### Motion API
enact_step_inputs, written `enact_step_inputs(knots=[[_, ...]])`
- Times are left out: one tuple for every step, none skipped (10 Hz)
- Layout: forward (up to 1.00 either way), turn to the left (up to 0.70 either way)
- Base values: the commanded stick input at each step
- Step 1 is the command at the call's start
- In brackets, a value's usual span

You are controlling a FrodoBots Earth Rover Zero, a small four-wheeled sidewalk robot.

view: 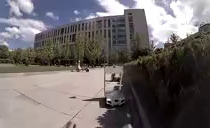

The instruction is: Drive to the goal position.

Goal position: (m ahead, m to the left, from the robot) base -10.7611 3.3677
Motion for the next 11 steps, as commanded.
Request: enact_step_inputs(knots=[[0.01,0.00],[0.04,0.00],[0.02,0.00],[0.01,0.00],[0.03,0.00],[0.02,0.00],[0.00,0.00],[0.00,0.00],[0.00,0.00],[0.00,0.00],[0.00,0.00]])
